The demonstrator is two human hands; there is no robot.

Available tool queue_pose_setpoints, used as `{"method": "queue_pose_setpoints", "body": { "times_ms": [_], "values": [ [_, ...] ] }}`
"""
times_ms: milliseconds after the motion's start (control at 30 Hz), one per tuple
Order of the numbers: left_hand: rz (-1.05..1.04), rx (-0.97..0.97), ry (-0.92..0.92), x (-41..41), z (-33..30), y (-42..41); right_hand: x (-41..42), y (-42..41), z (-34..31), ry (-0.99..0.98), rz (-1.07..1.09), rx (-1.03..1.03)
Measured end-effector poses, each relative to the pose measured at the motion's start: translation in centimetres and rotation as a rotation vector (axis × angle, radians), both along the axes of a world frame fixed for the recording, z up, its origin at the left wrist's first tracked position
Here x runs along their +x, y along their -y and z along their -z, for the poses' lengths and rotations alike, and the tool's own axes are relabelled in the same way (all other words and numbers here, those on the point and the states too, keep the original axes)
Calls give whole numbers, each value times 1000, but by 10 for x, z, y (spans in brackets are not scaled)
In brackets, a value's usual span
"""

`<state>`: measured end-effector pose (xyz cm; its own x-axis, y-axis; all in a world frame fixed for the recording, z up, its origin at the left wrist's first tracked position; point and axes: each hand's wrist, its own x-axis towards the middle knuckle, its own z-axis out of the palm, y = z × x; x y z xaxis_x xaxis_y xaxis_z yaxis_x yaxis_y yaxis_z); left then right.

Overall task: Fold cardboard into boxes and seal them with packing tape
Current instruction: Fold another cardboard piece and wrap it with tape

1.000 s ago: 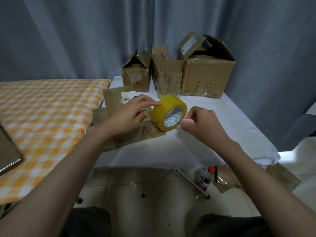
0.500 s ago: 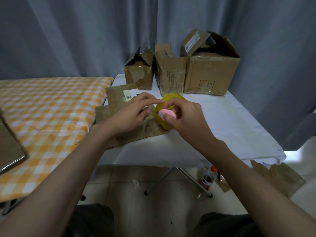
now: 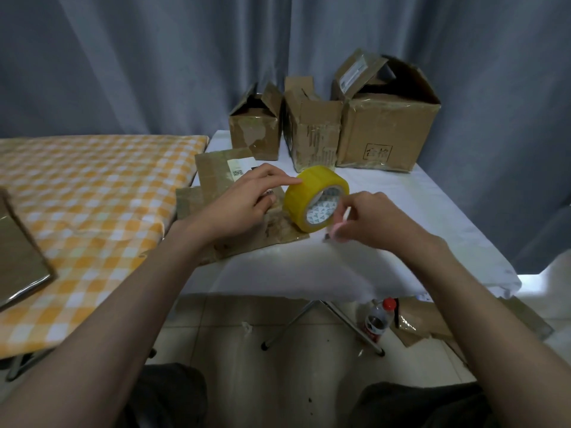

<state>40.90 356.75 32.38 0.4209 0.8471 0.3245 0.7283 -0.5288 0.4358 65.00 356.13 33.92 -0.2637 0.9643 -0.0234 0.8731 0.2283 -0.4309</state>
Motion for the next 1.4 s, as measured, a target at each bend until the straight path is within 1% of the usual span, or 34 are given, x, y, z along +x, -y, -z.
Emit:
{"method": "queue_pose_setpoints", "body": {
  "times_ms": [167, 200, 233, 267, 300, 333, 367, 400, 433, 467, 533, 600, 633, 800, 933, 1000, 1167, 1267, 1400],
  "values": [
    [-9, -9, 7, 1, -1, 1, 14, -14, 15, 113, 60, -82],
    [-12, -10, 13, 1, -1, 1, 12, -15, 16, 171, 80, -63],
    [-14, -10, 15, 1, -1, 2, 10, -17, 16, 232, 113, 5],
    [-17, -9, 17, 1, 0, 2, 7, -18, 13, 254, 152, 124],
    [-19, -10, 21, 2, 0, 1, 4, -18, 10, 199, 177, 267],
    [-22, -11, 28, 2, 0, 1, -1, -19, 4, 76, 173, 396],
    [-24, -11, 35, 1, 0, 0, -7, -19, -2, -65, 125, 483],
    [-25, -5, 41, 1, 0, 0, -14, -21, -10, -152, 54, 508],
    [-25, 2, 48, 1, 1, 0, -21, -25, -19, -171, -26, 484],
    [-24, 7, 55, 1, 1, 0, -28, -30, -26, -132, -110, 424],
    [-30, 4, 81, 1, 3, 0, -43, -41, -37, 58, -242, 277],
    [-42, -13, 127, 1, 4, 1, -53, -52, -43, 247, -319, 148],
    [-47, -17, 150, 1, 4, 1, -55, -57, -45, 301, -341, 92],
    [-98, 12, 179, 3, 3, 3, -69, -73, -60, 363, -449, -153],
    [-110, 44, 183, 4, 1, 5, -89, -85, -64, 522, -447, -259],
    [-115, 49, 189, 4, 1, 6, -93, -89, -66, 562, -457, -304],
    [-151, 65, 161, 1, 3, 4, -86, -95, -70, 464, -487, -490],
    [-179, 79, 126, 3, 5, 3, -88, -97, -68, 489, -491, -491],
    [-194, 56, 154, 5, 5, 2, -94, -102, -59, 648, -471, -424]
  ]
}}
